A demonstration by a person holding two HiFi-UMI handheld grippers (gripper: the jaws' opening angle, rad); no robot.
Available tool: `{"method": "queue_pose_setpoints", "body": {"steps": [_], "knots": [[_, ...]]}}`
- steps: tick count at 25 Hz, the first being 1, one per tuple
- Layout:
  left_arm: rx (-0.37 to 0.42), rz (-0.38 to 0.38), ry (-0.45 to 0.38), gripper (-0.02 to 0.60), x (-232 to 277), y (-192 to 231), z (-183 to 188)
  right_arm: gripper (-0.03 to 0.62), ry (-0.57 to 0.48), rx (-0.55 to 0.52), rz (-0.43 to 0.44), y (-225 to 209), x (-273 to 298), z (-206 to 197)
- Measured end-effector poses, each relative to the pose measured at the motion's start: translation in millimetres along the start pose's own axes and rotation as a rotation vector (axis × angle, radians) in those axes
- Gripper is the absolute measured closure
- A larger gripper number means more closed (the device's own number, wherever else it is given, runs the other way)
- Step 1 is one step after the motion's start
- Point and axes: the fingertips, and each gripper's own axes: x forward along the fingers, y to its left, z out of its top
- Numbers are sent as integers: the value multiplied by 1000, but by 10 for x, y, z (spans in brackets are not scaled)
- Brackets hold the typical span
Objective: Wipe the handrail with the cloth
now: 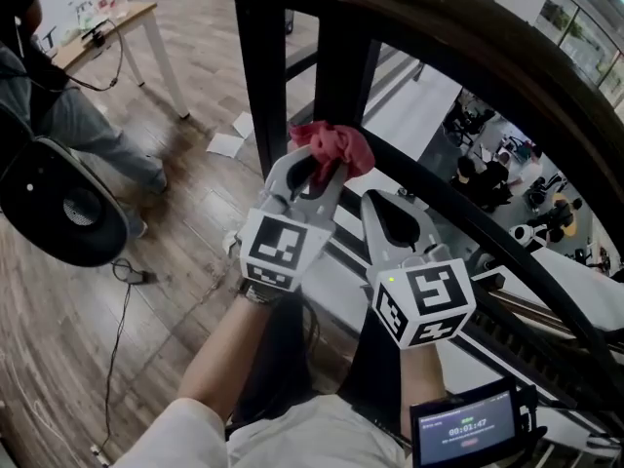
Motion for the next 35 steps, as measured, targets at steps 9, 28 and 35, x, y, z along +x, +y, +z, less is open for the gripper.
{"method": "queue_pose_setpoints", "body": {"steps": [9, 28, 35], "knots": [[107, -1, -30, 506, 114, -183, 284, 591, -91, -18, -23, -138, -217, 358], [-34, -120, 184, 508, 457, -596, 310, 591, -181, 50, -193, -788, -961, 506], [-45, -132, 214, 509, 476, -770, 333, 591, -147, 36, -244, -945, -1216, 417]]}}
